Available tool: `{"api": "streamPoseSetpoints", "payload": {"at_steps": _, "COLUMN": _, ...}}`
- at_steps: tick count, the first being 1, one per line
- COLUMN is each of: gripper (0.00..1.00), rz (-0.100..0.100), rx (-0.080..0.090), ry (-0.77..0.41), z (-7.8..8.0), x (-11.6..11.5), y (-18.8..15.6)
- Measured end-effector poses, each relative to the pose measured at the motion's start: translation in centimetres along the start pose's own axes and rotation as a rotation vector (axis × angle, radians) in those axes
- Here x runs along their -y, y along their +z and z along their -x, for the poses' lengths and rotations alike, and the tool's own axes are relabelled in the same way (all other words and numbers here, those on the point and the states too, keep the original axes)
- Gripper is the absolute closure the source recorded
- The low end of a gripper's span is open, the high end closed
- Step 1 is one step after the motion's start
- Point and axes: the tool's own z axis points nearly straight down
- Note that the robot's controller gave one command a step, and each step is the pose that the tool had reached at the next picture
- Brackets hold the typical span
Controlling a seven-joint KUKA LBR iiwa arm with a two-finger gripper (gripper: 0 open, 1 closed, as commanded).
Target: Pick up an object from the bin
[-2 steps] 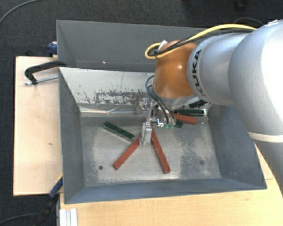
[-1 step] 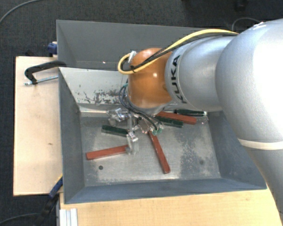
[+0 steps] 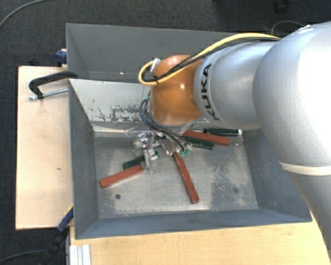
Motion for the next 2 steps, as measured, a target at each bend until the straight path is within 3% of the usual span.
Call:
{"api": "streamPoseSetpoints", "payload": {"at_steps": 1, "gripper": 0.0, "rz": 0.0, "rx": -0.002, "ry": -0.001, "z": -0.12, "x": 0.01, "y": 0.27}}
{"api": "streamPoseSetpoints", "payload": {"at_steps": 2, "gripper": 1.0, "rz": -0.001, "rx": 0.0, "ry": -0.001, "z": -0.04, "x": 0.02, "y": 0.12}}
